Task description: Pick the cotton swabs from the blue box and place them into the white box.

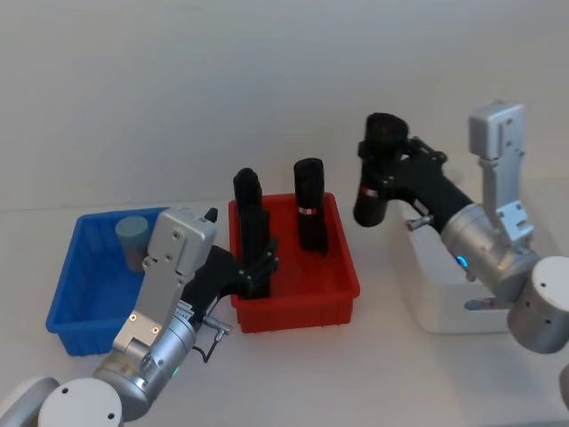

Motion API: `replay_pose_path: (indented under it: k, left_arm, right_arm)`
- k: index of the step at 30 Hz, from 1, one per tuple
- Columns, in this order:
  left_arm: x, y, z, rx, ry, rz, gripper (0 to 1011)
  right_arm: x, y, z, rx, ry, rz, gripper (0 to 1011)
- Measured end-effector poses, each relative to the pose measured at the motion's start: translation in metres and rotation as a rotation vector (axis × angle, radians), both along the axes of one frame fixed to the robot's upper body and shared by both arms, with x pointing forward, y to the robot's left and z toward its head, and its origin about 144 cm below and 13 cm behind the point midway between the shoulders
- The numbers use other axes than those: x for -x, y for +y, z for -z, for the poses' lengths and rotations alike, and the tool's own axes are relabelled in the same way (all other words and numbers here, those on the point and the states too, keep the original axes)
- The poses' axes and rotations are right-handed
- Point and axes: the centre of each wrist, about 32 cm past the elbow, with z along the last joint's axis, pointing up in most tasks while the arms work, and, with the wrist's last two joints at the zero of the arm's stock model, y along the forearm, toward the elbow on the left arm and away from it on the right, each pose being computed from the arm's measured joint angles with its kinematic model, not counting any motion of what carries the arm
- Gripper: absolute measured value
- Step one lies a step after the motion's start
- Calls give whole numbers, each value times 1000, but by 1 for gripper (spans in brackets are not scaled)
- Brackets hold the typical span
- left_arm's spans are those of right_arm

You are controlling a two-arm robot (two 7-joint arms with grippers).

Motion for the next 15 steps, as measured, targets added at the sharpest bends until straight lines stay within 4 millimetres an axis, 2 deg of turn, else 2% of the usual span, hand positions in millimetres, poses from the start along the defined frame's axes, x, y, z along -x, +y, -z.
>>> replay_pose_path:
  k: [15]
  left_arm:
    - [0,0,0,0,0,0,1004]
  right_arm:
    - [22,-38,-13,15,-12,196,499]
